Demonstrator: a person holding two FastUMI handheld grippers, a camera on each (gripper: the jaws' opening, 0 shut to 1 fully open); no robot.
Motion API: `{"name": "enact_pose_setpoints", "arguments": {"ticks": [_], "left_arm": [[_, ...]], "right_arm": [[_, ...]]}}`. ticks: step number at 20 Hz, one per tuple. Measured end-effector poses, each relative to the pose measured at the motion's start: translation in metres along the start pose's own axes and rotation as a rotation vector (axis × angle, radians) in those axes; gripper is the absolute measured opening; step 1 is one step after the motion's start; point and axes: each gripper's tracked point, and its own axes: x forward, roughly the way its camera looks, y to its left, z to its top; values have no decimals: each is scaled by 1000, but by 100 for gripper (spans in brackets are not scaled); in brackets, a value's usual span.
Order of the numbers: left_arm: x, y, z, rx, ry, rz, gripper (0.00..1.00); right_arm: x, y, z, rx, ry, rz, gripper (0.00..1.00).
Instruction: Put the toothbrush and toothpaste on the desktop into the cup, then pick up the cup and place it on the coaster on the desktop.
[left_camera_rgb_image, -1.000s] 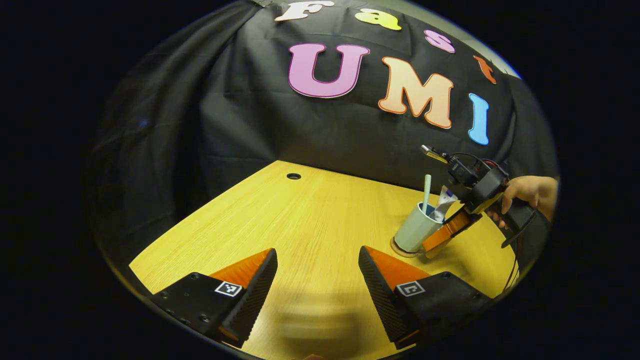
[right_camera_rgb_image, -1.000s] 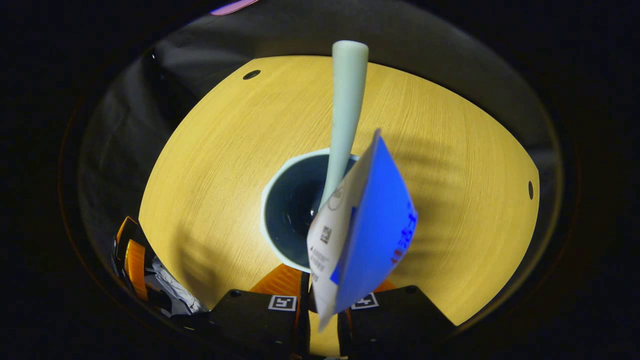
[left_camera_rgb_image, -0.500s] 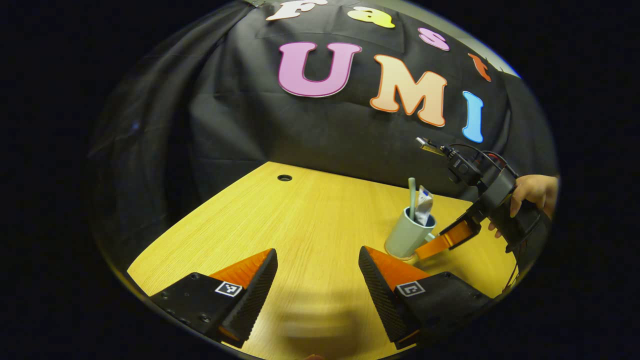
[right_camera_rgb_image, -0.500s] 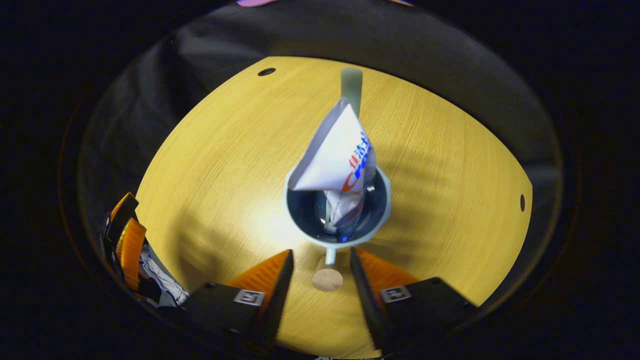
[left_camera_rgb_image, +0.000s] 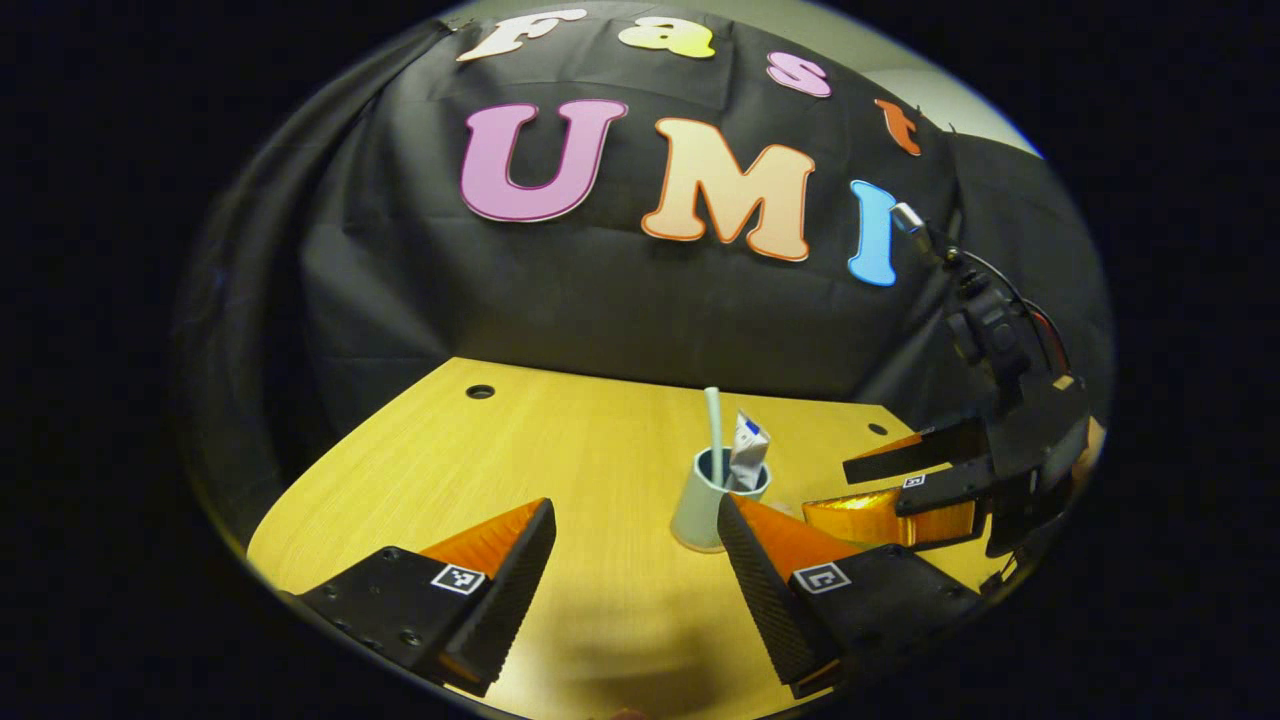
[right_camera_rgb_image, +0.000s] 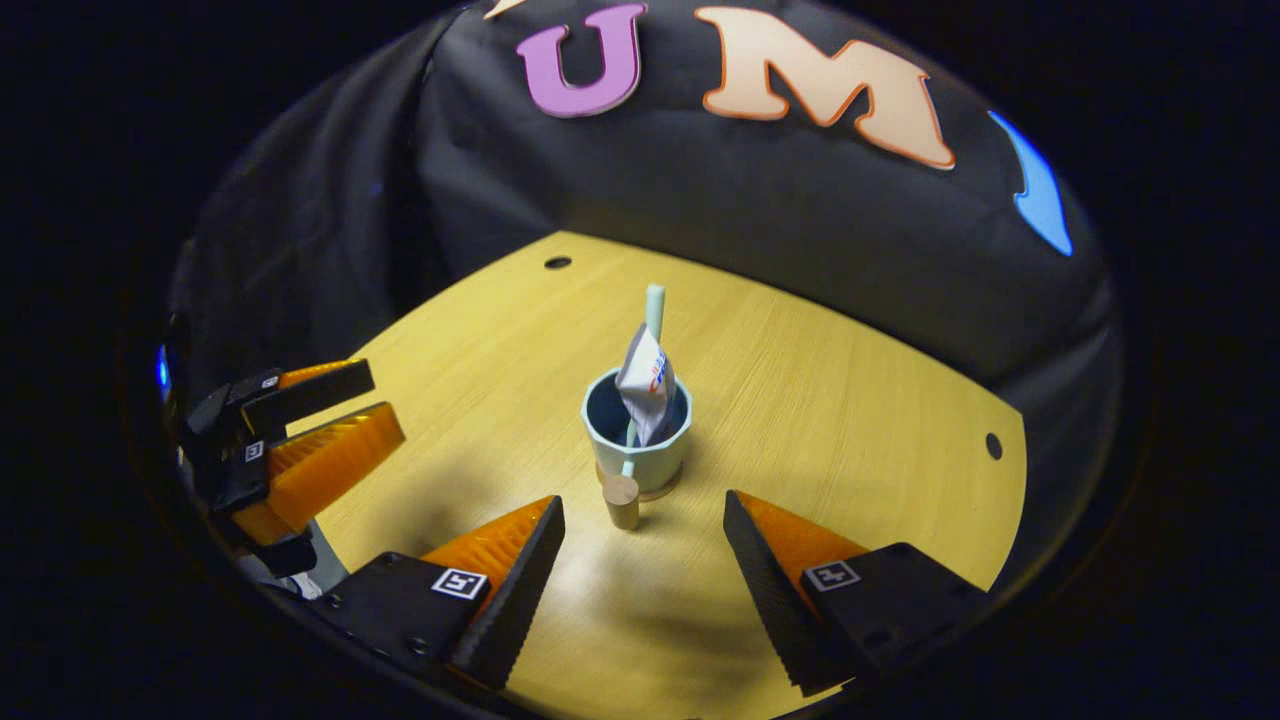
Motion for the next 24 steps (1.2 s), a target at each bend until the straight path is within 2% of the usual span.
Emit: {"name": "enact_pose_setpoints", "arguments": {"ticks": [1,3,6,9,13,24], "left_arm": [[1,-7,6,4,-11,-8,95],[0,-19,20,11,-44,-17,95],[-8,-35,50,49,-134,-5,95],[-16,-46,84,73,-249,13,95],[-22,-47,109,86,-316,40,94],[-15,-58,120,93,-335,-15,94]], "right_arm": [[-12,-4,12,13,-84,-18,95],[-37,-11,33,39,-239,-55,99],[-79,-29,54,29,-388,-170,99],[-108,-36,65,95,-513,-209,99],[-141,-51,82,147,-600,-242,99],[-186,-109,113,204,-741,-379,99]]}}
